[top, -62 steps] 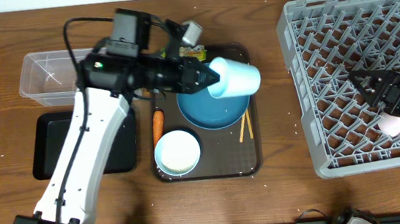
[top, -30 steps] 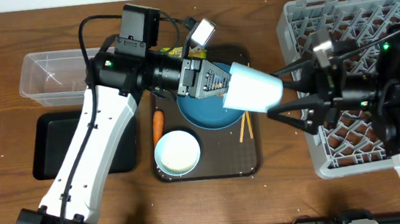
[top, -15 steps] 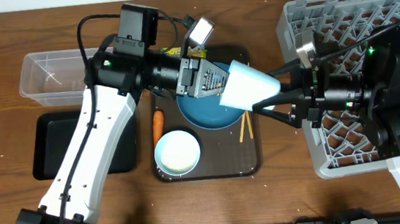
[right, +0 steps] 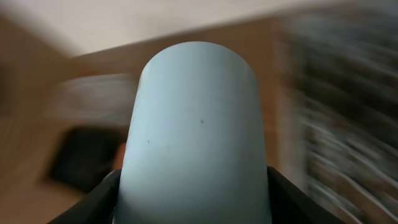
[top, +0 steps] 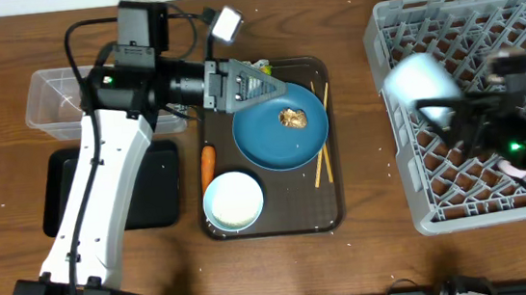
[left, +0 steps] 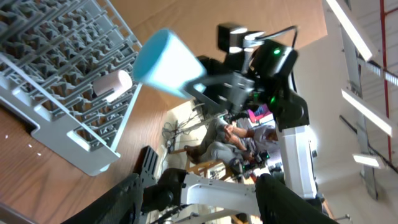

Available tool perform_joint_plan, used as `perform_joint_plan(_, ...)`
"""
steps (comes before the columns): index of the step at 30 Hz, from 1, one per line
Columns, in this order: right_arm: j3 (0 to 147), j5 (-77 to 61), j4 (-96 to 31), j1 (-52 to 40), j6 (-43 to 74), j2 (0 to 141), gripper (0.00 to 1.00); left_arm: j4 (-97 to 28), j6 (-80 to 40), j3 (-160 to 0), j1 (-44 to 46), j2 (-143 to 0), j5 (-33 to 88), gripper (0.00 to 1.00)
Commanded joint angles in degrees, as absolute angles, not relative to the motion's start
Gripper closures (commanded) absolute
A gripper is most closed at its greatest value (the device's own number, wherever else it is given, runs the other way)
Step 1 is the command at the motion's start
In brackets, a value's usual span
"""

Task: Sort waste into correct bins and load items into the dishwasher rack
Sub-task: 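Place the light-blue cup in the dish rack with the right gripper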

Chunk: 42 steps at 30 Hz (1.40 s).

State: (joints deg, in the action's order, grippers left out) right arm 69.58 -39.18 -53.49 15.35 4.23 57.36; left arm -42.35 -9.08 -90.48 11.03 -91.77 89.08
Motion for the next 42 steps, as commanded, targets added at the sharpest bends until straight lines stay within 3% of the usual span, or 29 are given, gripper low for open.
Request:
perform_joint_plan(1, 70.2, -14.9, -57.3, 23.9, 7.3, 58.6, 0.48, -42.3, -10.3, -90.8, 10.7, -91.7, 90.0, 0.4)
perform_joint_plan(6, 70.2, -7.6, -57.9, 34.0, 10.5, 62.0, 0.47, -42.3, -10.3, -90.8, 10.7, -91.7, 90.0, 0.37)
perform_joint_plan(19, 70.2, -8.8, -54.2, 54.1, 23.6, 77.1, 0.48, -42.5, -10.3, -90.8, 10.7, -91.7, 90.0, 0.37)
perform_joint_plan(31, 70.2, -19.9, -46.6, 55.1, 27.5, 87.3, 0.48, -42.5, -10.3, -90.8, 10.7, -91.7, 90.0, 0.36)
perform_joint_plan(33, 70.2, -19.6, -46.7, 55.1, 27.6, 87.7, 0.43, -42.5, -10.3, -90.8, 10.7, -91.7, 90.0, 0.37)
perform_joint_plan(36, 70.2, -19.6, -46.3, 55.5, 27.6, 87.7, 0.27, -42.5, -10.3, -90.8, 10.7, -91.7, 90.0, 0.36)
perform_joint_plan(42, 73.7, -25.8, -50.1, 56.3, 26.2, 86.9, 0.25, -42.5, -10.3, -90.8, 10.7, -91.7, 89.1, 0.37)
